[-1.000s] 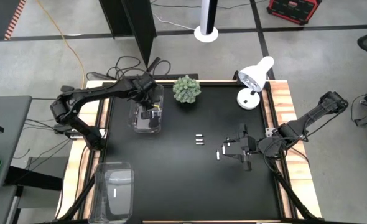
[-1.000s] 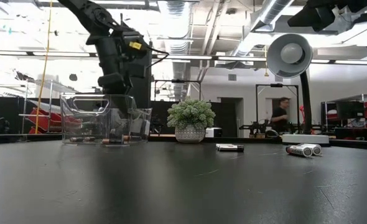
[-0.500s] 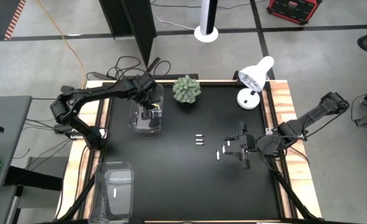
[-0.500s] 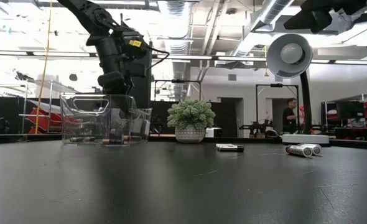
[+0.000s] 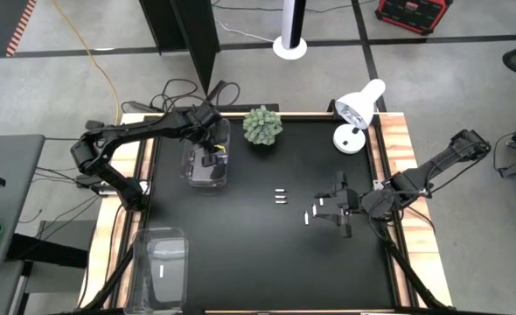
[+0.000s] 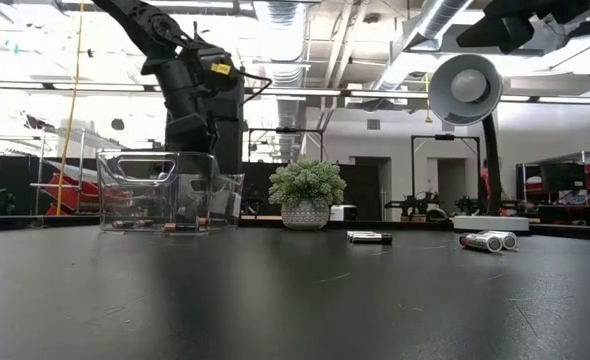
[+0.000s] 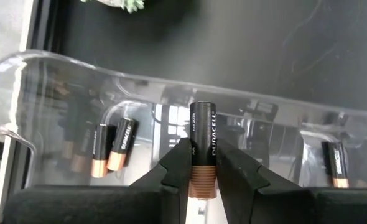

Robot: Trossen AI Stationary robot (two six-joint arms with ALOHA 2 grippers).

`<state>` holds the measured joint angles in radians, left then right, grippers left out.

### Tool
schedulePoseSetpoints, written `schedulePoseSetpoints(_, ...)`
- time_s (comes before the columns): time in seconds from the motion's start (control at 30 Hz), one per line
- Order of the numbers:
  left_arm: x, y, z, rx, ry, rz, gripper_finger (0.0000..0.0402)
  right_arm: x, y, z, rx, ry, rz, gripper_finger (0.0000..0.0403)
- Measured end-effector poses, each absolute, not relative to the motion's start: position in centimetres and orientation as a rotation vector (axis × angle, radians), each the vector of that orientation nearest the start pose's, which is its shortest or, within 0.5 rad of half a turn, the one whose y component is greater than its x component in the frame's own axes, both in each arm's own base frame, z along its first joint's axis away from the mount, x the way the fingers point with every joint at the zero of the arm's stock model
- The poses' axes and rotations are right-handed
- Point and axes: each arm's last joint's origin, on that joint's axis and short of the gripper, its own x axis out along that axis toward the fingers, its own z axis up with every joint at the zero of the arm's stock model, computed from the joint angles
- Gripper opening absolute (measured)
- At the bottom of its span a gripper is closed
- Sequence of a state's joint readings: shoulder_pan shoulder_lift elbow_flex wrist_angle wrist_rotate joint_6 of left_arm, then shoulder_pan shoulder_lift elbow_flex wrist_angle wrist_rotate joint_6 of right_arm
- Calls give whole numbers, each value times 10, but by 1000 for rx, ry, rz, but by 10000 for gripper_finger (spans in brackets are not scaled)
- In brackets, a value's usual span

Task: Sort batteries
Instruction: Put the copper and black battery into the top transparent bin, then put the silver and black battery into the bottom transparent bin

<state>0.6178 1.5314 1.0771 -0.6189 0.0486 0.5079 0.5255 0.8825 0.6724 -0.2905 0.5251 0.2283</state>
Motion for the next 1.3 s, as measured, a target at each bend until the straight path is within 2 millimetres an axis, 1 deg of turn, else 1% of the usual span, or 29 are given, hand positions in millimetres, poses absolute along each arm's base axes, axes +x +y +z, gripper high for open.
schedulePoseSetpoints(0.17, 248, 175, 230, 97, 1101, 249, 65, 168, 81, 270, -26, 429, -49, 270)
schedulePoseSetpoints(0.27, 248, 175, 230, 99, 1101, 252, 76, 168, 81, 270, -26, 429, -49, 270)
schedulePoseSetpoints(0.57, 248, 175, 230, 101, 1105, 262, 156, 168, 81, 270, -26, 429, -49, 270)
schedulePoseSetpoints(0.7, 248, 175, 233, 139, 1158, 342, 170, 168, 81, 270, -26, 429, -49, 270)
schedulePoseSetpoints(0.8, 250, 176, 247, 162, 1161, 400, 167, 169, 80, 271, -21, 421, -50, 270)
schedulePoseSetpoints(0.87, 252, 173, 260, 166, 1134, 409, 162, 170, 79, 272, -15, 414, -57, 270)
schedulePoseSetpoints(0.93, 253, 169, 278, 173, 1078, 425, 158, 171, 77, 272, -10, 410, -69, 270)
schedulePoseSetpoints(1.03, 252, 156, 308, 169, 968, 463, 152, 175, 74, 272, -2, 404, -93, 270)
schedulePoseSetpoints(1.1, 246, 144, 326, 146, 891, 498, 148, 178, 72, 270, -1, 411, -112, 270)
schedulePoseSetpoints(1.17, 240, 126, 343, 118, 804, 499, 144, 182, 69, 268, -3, 422, -134, 270)
schedulePoseSetpoints(1.3, 231, 81, 368, 115, 652, 411, 134, 190, 62, 262, -8, 451, -187, 270)
